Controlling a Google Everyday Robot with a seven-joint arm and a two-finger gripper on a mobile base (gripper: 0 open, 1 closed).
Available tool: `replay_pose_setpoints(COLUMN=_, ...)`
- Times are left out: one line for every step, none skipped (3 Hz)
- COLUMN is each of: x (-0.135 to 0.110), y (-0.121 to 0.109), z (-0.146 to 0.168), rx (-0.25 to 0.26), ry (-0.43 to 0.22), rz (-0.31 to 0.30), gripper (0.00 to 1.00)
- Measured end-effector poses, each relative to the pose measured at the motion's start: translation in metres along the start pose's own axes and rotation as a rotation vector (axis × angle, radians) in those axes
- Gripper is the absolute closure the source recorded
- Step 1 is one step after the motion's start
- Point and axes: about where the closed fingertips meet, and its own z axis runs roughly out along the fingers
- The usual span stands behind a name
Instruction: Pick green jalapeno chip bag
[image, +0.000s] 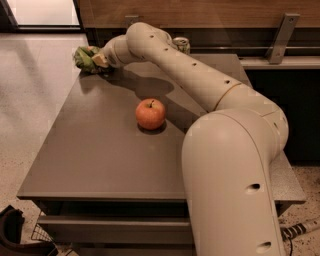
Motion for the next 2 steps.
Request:
replay_pose_setpoints(x=0.0005, y=0.0015, z=0.0017, rx=-0.003, ry=0.001, rz=0.0, gripper=1.0)
replay_pose_setpoints(x=0.0005, y=0.0015, z=0.0017, rx=-0.003, ry=0.001, rz=0.0, gripper=1.0)
